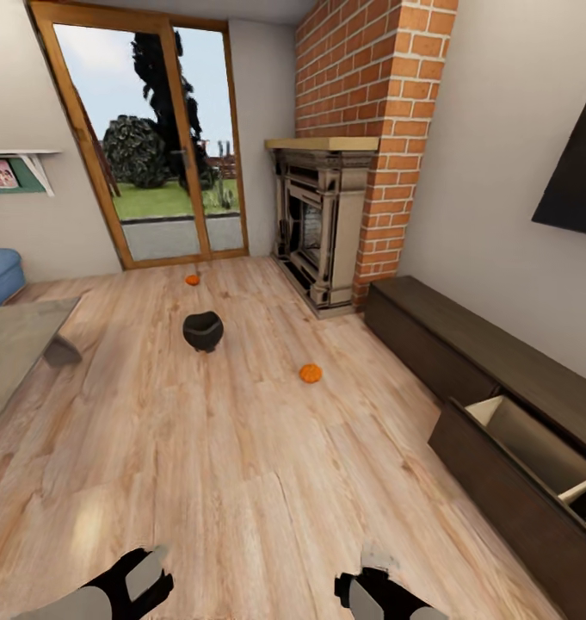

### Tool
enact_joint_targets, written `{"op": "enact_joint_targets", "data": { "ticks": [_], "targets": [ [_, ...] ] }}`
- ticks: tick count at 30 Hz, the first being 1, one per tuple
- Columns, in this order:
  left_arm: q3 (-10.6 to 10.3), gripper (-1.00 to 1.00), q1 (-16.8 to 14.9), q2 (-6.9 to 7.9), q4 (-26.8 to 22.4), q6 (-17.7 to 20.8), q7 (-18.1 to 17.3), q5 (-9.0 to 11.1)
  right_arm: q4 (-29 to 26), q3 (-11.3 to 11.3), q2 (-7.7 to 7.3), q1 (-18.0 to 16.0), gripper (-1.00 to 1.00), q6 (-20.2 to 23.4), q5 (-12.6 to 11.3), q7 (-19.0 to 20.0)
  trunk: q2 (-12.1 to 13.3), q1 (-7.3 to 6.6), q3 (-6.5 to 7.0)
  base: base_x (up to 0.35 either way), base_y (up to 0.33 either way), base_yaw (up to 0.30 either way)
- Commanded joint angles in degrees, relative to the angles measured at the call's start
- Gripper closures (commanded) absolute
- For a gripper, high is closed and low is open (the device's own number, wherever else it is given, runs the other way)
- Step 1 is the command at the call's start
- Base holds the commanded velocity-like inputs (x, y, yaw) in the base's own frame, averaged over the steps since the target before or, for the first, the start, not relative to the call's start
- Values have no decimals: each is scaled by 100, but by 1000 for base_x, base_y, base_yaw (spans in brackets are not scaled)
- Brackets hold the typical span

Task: Place each of the two pumpkins and all three candles from the living room inside a cabinet in the living room (use any cabinet), then make sure every cabinet is closed, and position the cauldron so it is next to a table in the living room.

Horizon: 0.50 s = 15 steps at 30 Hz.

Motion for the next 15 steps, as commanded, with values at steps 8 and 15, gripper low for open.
{"op": "enact_joint_targets", "data": {
  "ticks": [8,15],
  "targets": [
    [-44,-100,338,-30,27,-344,-133,-3,13,55,0,169,-100,-372,338,9,242,-133,94,0,0,76],
    [-63,-100,409,-37,28,-389,-149,2,21,58,0,193,-100,-465,356,6,242,-133,93,0,0,2]
  ]
}}
